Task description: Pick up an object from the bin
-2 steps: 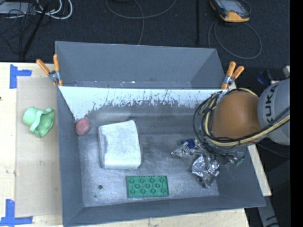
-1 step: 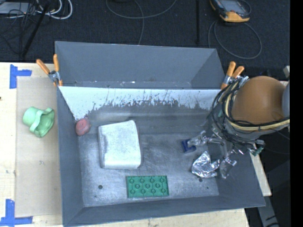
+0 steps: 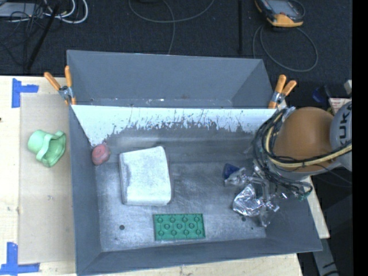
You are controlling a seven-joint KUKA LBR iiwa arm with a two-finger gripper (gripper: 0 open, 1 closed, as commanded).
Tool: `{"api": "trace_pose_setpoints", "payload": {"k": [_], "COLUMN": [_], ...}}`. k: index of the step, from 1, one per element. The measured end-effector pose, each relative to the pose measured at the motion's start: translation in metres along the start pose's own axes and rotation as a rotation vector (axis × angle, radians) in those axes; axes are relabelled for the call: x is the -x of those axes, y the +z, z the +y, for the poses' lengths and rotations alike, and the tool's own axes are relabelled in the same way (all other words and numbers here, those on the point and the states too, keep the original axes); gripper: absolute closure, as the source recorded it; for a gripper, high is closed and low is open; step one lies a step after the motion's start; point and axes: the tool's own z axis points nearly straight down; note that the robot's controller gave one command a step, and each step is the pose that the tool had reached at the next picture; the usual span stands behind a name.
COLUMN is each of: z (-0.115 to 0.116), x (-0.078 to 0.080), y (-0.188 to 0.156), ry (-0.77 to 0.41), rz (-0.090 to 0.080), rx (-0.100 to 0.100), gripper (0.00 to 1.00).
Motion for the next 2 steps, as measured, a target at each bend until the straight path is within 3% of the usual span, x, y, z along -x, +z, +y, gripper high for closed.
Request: {"api": "trace_pose_setpoints", "payload": {"k": [1, 2], "z": [-0.002, -0.01], "x": [0.003, -0.006], "y": [-0.005, -0.151], "ry": [0.0, -0.008], "rz": [-0.01, -0.008], "rx": [-0.008, -0.01], "gripper": [1.0, 1.0]}}
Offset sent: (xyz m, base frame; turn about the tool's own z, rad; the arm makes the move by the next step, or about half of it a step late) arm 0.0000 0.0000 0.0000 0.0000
